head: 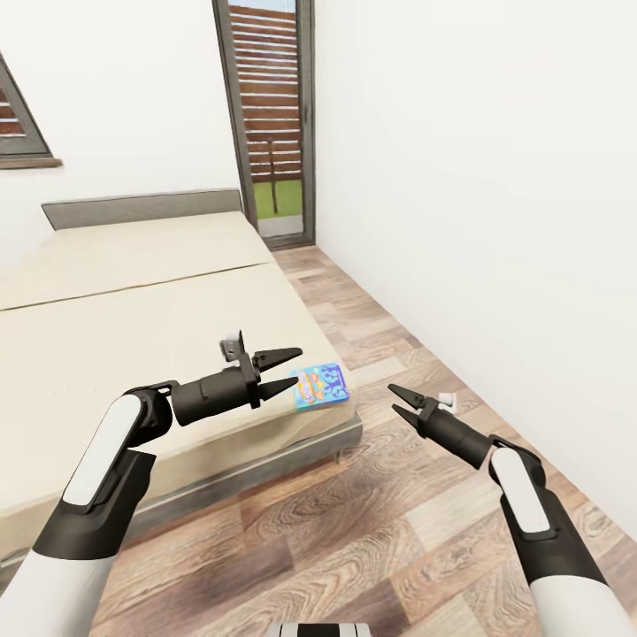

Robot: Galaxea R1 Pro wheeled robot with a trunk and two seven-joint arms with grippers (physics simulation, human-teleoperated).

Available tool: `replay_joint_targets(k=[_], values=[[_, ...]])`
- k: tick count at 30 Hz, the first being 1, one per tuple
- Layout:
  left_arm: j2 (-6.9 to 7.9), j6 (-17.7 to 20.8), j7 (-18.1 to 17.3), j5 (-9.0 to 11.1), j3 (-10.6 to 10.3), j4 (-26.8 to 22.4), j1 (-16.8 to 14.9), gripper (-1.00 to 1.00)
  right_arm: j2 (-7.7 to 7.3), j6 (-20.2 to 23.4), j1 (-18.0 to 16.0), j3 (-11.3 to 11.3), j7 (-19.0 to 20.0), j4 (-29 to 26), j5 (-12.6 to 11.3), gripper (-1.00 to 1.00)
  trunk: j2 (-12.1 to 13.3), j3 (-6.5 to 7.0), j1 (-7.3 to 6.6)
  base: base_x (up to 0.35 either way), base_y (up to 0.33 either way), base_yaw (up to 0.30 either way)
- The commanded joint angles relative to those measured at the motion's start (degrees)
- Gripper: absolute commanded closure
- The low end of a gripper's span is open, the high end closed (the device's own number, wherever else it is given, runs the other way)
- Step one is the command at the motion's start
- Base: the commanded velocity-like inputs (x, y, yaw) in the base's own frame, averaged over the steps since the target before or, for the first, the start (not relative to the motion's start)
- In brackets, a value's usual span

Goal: Put all the toys in the child's room - the three board games (two on the bed and one on the table), the two jigsaw puzzles on the table, and the tennis ball on the table - inside the toy box on the table in the child's room.

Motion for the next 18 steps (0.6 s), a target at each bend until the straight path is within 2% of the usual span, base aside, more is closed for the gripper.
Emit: replay_joint_targets(k=[1, 18], values=[[0.03, 0.0, 0.6, 0.6, 0.0, 0.0, 0.0, -1.0, 0.01, 0.4, 0.0, -0.1, 0.1, 0.0, 0.0, -1.0, 0.0, -0.04, -0.01, 0.0, 0.0, 0.06], [0.04, 0.0, 0.7, 0.6, 0.0, 0.0, 0.0, -1.0, -0.06, 0.2, -0.2, -0.9, -0.1, 1.6, 0.0, -1.0, 0.0, -0.03, -0.01, 0.0, 0.0, 0.019]])
